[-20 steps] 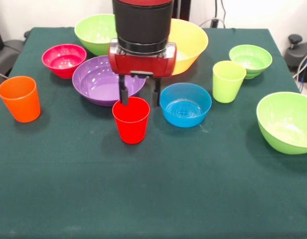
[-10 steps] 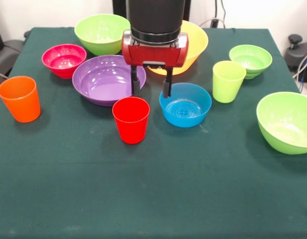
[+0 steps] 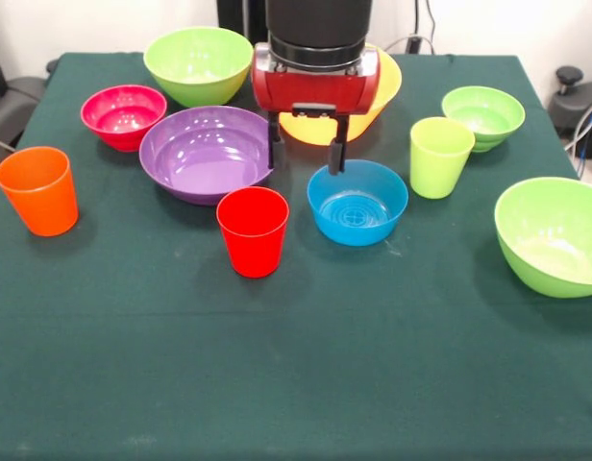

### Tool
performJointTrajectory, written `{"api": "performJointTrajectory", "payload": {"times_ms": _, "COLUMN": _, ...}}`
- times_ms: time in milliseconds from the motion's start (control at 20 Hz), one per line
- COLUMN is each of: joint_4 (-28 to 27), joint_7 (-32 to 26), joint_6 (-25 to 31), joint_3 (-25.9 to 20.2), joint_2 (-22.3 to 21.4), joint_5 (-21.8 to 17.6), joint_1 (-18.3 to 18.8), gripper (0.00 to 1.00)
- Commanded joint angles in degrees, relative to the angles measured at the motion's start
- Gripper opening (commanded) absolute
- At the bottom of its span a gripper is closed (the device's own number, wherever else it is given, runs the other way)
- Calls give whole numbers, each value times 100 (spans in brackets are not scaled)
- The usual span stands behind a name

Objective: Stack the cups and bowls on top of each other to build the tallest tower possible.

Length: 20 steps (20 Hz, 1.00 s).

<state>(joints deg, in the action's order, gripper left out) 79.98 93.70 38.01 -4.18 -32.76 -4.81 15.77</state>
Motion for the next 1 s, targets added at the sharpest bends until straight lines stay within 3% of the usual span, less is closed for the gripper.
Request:
{"api": "performJointTrajectory", "payload": {"times_ms": 50, "joint_4": 355, "joint_7": 491, "joint_6": -185, "joint_3": -286, "joint_2": 164, "joint_5": -147, "joint_1": -183, "gripper": 100}}
{"api": "performJointTrajectory", "payload": {"times_ms": 800, "joint_4": -286, "joint_7": 424, "joint_6": 143, "joint_3": -286, "joint_2": 455, "joint_5": -72, "joint_1": -197, "gripper": 100}}
{"api": "performJointTrajectory", "payload": {"times_ms": 1000, "joint_4": -29, "joint_7": 504, "joint_6": -19, "joint_3": -273, "joint_2": 341, "joint_5": -67, "joint_1": -214, "gripper": 100}}
